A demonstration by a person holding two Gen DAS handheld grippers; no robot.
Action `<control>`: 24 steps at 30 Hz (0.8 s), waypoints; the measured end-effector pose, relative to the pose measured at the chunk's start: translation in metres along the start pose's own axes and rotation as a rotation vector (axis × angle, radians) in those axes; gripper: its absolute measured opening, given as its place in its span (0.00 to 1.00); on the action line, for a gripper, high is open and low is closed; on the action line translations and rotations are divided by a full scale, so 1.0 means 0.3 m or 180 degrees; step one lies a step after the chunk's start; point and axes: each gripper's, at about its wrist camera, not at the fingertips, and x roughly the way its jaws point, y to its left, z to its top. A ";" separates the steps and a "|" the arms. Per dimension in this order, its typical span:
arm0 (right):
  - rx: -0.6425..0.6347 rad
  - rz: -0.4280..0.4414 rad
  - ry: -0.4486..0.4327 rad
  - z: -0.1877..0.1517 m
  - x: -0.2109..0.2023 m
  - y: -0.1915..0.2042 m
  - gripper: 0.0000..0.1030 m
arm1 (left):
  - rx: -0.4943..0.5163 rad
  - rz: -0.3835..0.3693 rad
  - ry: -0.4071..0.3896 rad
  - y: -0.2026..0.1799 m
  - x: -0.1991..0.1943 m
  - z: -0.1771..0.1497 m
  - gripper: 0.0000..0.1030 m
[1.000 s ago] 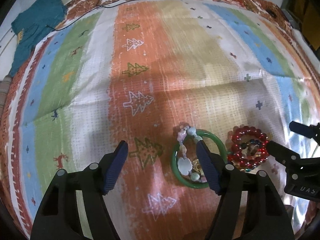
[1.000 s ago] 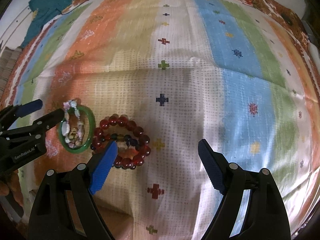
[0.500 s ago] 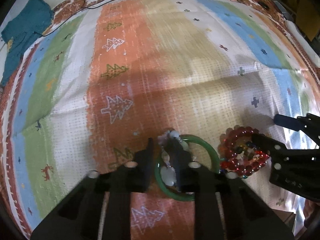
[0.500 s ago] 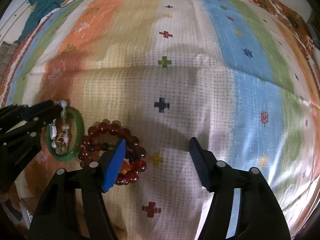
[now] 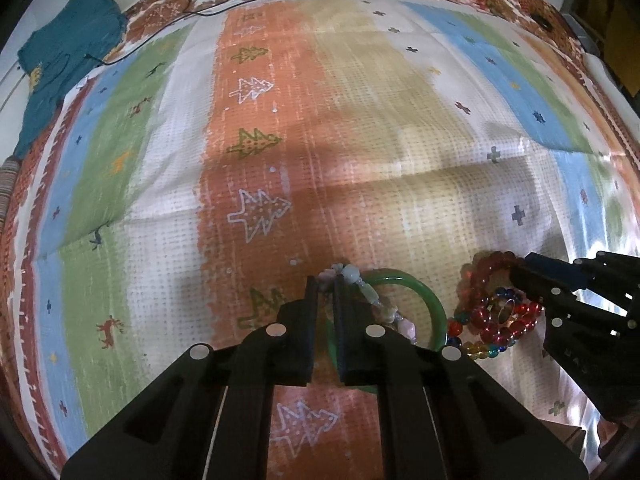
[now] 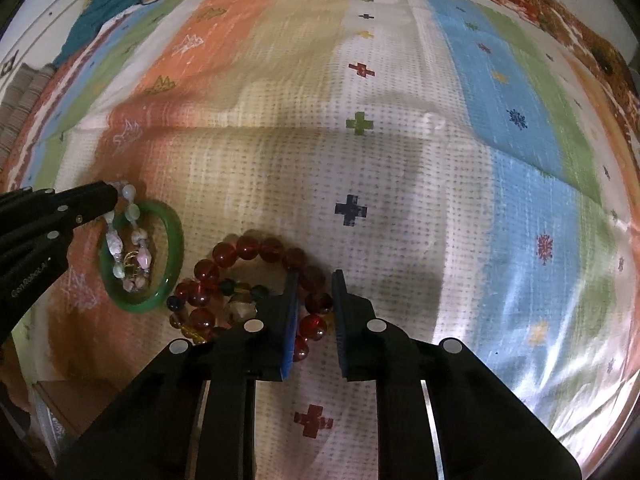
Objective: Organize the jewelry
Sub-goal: 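Grasp the white bead bracelet with left tool while right tool grasps red bead bracelet, then lift both held bracelets and carry them over the metal tin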
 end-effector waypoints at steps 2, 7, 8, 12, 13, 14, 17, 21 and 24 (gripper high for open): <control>0.0030 0.0011 -0.0005 0.005 -0.003 -0.005 0.15 | 0.0019 0.0001 -0.0012 -0.001 -0.006 -0.002 0.06; 0.0045 0.0015 -0.0034 0.004 -0.021 -0.007 0.14 | -0.0026 -0.0049 -0.0054 0.014 -0.034 0.001 0.06; 0.0041 0.0011 -0.0046 -0.003 -0.032 -0.010 0.14 | -0.0034 -0.0053 -0.0065 0.015 -0.041 0.001 0.06; 0.0013 0.0019 -0.0119 -0.012 -0.074 -0.007 0.14 | -0.0030 -0.0055 -0.0099 0.013 -0.063 -0.002 0.06; 0.0007 0.0022 -0.0137 -0.012 -0.083 -0.005 0.14 | -0.0036 -0.0063 -0.0108 0.012 -0.071 -0.003 0.06; -0.0004 0.0027 -0.0166 -0.019 -0.102 -0.004 0.14 | -0.0039 -0.0070 -0.0115 0.011 -0.076 -0.004 0.05; -0.0029 0.0051 -0.0272 -0.025 -0.147 0.005 0.14 | -0.0038 -0.0093 -0.0150 0.006 -0.100 -0.008 0.05; -0.0058 0.0117 -0.0384 -0.030 -0.209 0.024 0.14 | -0.0066 -0.0155 -0.0234 0.002 -0.153 -0.012 0.05; -0.0073 0.0169 -0.0480 -0.030 -0.251 0.044 0.14 | -0.0086 -0.0180 -0.0301 0.000 -0.194 -0.018 0.05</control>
